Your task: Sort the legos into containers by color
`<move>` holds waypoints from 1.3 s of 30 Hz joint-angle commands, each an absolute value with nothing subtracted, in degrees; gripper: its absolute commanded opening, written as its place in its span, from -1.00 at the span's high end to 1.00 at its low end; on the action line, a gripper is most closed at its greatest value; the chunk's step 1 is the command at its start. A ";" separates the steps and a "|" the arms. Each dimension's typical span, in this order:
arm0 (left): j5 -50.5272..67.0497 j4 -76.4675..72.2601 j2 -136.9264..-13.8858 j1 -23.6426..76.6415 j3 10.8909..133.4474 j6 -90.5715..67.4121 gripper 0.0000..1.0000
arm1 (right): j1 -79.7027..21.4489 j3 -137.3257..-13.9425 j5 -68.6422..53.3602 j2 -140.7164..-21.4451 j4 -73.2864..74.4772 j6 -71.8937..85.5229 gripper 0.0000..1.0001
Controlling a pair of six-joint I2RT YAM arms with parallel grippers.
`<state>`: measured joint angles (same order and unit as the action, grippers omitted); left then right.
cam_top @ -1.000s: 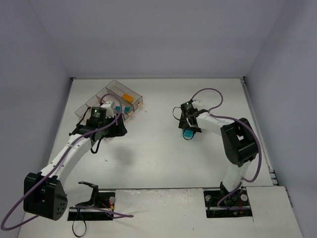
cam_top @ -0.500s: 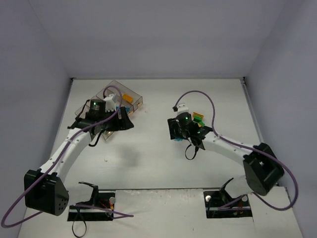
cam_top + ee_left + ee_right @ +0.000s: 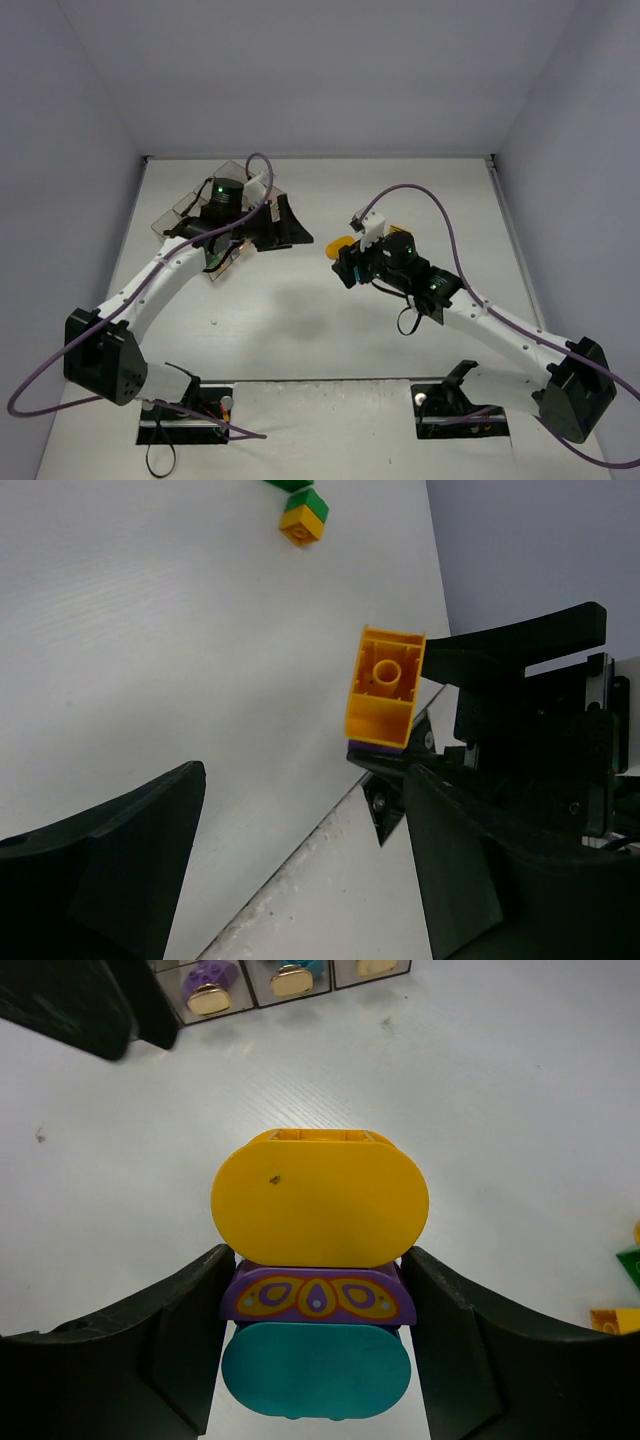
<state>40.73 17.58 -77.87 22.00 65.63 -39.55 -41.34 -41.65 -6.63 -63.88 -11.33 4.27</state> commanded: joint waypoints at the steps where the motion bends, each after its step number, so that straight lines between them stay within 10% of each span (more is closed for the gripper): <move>1: 42.89 11.08 -79.53 25.57 71.01 -44.47 -0.47 | -41.92 -42.01 -9.75 -61.88 -14.94 3.16 1.00; 23: 35.77 11.87 -87.89 35.68 73.47 -45.09 -0.43 | -42.19 -38.67 -11.07 -57.92 -14.33 4.04 1.00; 28: 36.56 10.20 -88.15 36.30 74.18 -45.88 0.05 | -42.36 -37.97 -11.07 -57.22 -14.06 4.39 1.00; 32: 36.56 9.84 -87.37 36.30 74.09 -45.27 0.88 | -42.28 -37.09 -10.46 -56.69 -13.98 4.83 0.99; 39: 36.47 13.18 -86.49 31.74 75.41 -42.45 1.00 | -42.28 -35.07 -9.14 -56.43 -13.71 4.92 0.99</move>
<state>38.74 14.33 -89.49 36.07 71.48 -44.47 -41.95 -35.62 -10.55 -58.00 -12.19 4.89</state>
